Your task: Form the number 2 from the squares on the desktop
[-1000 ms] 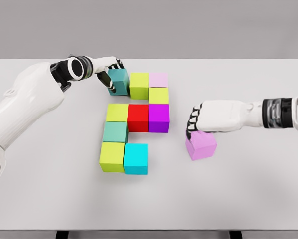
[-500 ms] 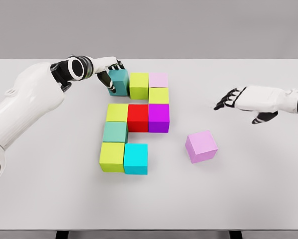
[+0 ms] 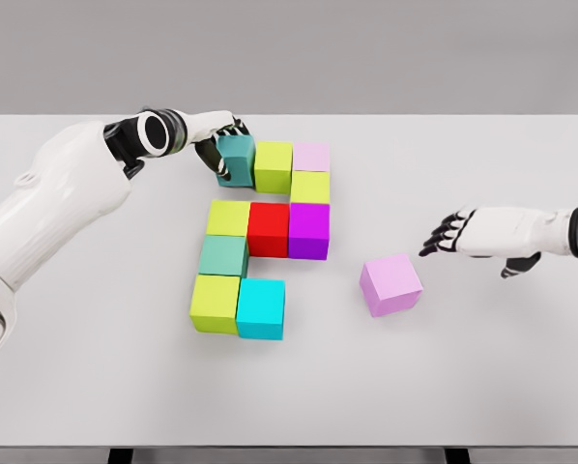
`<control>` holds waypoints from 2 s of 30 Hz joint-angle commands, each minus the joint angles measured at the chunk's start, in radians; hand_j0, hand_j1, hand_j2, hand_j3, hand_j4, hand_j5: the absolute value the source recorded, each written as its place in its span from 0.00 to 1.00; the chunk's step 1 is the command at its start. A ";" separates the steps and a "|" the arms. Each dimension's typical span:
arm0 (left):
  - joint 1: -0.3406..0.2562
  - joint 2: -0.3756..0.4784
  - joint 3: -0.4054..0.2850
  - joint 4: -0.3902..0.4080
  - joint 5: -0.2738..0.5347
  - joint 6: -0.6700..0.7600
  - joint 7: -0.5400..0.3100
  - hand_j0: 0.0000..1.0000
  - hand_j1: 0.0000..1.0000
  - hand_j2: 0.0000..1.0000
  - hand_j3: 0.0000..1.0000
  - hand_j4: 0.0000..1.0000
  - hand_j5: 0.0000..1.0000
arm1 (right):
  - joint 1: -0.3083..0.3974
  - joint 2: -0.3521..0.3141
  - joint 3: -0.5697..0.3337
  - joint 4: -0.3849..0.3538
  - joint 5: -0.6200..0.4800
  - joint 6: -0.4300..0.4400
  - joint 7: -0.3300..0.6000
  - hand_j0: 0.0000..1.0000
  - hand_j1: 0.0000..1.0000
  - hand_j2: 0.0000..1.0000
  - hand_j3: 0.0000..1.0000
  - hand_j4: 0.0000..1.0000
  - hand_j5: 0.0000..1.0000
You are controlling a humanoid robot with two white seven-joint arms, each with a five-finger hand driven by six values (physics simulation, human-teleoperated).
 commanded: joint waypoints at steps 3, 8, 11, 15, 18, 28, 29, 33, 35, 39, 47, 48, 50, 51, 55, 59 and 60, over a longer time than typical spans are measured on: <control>0.000 0.000 0.002 0.000 -0.001 -0.002 0.002 0.97 0.97 0.97 0.97 0.97 0.97 | 0.006 -0.001 0.023 -0.044 0.016 0.002 0.000 1.00 1.00 1.00 1.00 1.00 1.00; 0.000 0.000 0.002 0.000 0.000 -0.002 0.002 1.00 1.00 1.00 1.00 1.00 1.00 | 0.017 -0.002 0.048 -0.156 0.016 0.002 0.000 1.00 1.00 1.00 1.00 1.00 1.00; 0.000 0.005 0.002 0.000 0.000 -0.033 0.002 1.00 1.00 1.00 1.00 1.00 1.00 | 0.017 -0.002 0.066 -0.195 0.016 0.002 0.000 1.00 1.00 1.00 1.00 1.00 1.00; 0.000 0.046 0.004 0.001 0.008 -0.085 0.006 1.00 1.00 1.00 1.00 1.00 1.00 | 0.014 0.002 0.065 -0.211 0.016 0.002 0.000 1.00 1.00 1.00 1.00 1.00 1.00; -0.005 0.172 0.004 -0.011 0.041 -0.210 0.006 1.00 1.00 1.00 1.00 1.00 1.00 | 0.000 0.007 0.056 -0.192 0.009 0.002 0.000 1.00 1.00 1.00 1.00 1.00 1.00; 0.091 0.620 -0.003 -0.496 0.164 -0.951 0.005 1.00 1.00 1.00 1.00 1.00 1.00 | -0.031 0.002 0.066 -0.126 0.009 0.002 0.000 1.00 1.00 1.00 1.00 1.00 1.00; 0.091 0.618 -0.001 -0.496 0.164 -0.951 0.005 1.00 1.00 1.00 1.00 1.00 1.00 | -0.026 0.001 0.066 -0.126 0.012 0.002 0.000 1.00 1.00 1.00 1.00 1.00 1.00; 0.097 0.620 -0.003 -0.493 0.163 -0.951 0.005 1.00 1.00 1.00 1.00 1.00 1.00 | -0.028 -0.036 0.060 -0.130 0.007 0.002 0.000 1.00 1.00 1.00 1.00 1.00 1.00; 0.106 0.620 -0.003 -0.490 0.163 -0.951 0.005 1.00 1.00 1.00 1.00 1.00 1.00 | -0.028 -0.078 0.054 -0.140 -0.025 0.002 0.000 1.00 1.00 1.00 1.00 1.00 1.00; 0.110 0.620 -0.003 -0.482 0.161 -0.951 0.005 1.00 1.00 1.00 1.00 1.00 1.00 | 0.018 -0.142 0.054 -0.203 -0.074 0.002 0.000 1.00 1.00 1.00 1.00 1.00 1.00; 0.109 0.611 -0.003 -0.483 0.154 -0.951 -0.001 1.00 1.00 1.00 1.00 1.00 1.00 | 0.075 -0.164 0.075 -0.231 -0.074 0.002 0.000 1.00 1.00 1.00 1.00 1.00 1.00; 0.110 0.621 -0.001 -0.490 0.152 -0.951 -0.003 1.00 1.00 1.00 1.00 1.00 1.00 | 0.077 -0.160 0.085 -0.231 -0.073 0.002 0.000 1.00 1.00 1.00 1.00 1.00 1.00; 0.110 0.634 0.013 -0.496 0.152 -0.951 -0.006 1.00 1.00 1.00 1.00 1.00 1.00 | 0.078 -0.153 0.111 -0.231 -0.073 0.002 0.000 1.00 1.00 1.00 1.00 1.00 1.00; 0.110 0.637 0.025 -0.496 0.152 -0.951 -0.017 1.00 1.00 1.00 1.00 1.00 1.00 | 0.077 -0.144 0.115 -0.231 -0.073 0.002 0.000 1.00 1.00 1.00 1.00 1.00 1.00; 0.110 0.657 0.037 -0.494 0.151 -0.951 -0.072 1.00 1.00 1.00 1.00 1.00 1.00 | 0.072 -0.099 0.115 -0.231 -0.073 0.002 0.000 1.00 1.00 1.00 1.00 1.00 1.00; 0.110 0.655 0.068 -0.493 0.152 -0.951 -0.130 1.00 1.00 1.00 1.00 1.00 1.00 | 0.066 -0.044 0.115 -0.231 -0.073 0.002 0.000 1.00 1.00 1.00 1.00 1.00 1.00; 0.109 0.655 0.070 -0.493 0.151 -0.951 -0.141 1.00 1.00 1.00 1.00 1.00 1.00 | 0.063 -0.032 0.115 -0.231 -0.073 0.002 0.000 1.00 1.00 1.00 1.00 1.00 1.00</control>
